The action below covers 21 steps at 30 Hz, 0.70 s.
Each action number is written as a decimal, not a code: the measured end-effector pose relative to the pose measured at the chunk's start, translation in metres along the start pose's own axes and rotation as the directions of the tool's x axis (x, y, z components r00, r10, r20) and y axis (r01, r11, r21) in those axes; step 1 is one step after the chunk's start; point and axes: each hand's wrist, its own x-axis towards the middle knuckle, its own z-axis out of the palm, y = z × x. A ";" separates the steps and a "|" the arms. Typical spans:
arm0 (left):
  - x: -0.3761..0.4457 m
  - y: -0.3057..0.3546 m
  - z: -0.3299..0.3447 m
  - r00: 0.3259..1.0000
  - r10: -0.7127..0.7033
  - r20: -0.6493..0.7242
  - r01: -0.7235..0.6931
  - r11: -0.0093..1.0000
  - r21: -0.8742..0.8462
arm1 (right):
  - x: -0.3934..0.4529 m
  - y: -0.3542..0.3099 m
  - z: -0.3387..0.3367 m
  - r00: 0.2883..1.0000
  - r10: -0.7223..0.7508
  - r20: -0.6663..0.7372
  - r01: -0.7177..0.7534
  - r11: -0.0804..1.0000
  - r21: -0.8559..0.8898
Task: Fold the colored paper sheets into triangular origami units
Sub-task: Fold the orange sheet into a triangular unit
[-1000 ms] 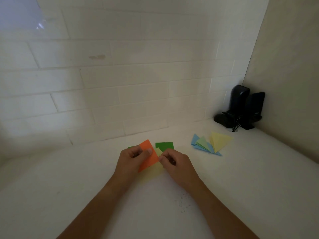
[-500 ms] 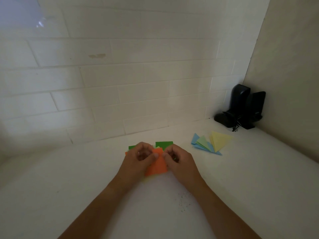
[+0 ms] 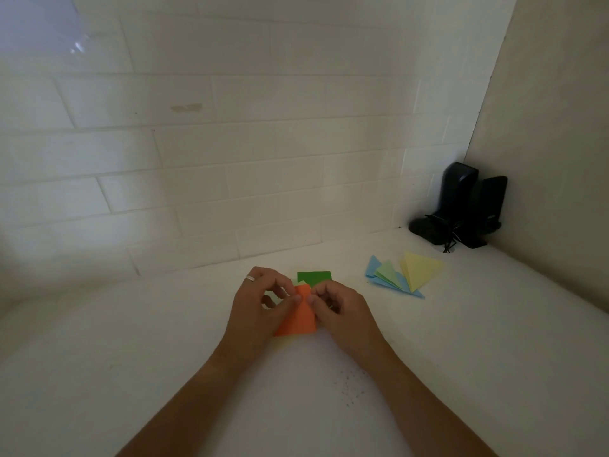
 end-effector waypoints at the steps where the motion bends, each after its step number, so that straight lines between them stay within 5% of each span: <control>1: 0.000 -0.001 0.000 1.000 0.010 -0.004 -0.010 1.000 0.016 | 0.000 0.000 0.000 1.000 0.001 0.001 -0.001 1.000 0.000; 21: -0.004 0.007 0.000 0.996 -0.031 0.080 0.031 1.000 0.004 | 0.001 0.001 0.000 0.999 -0.033 -0.036 0.032 0.999 -0.039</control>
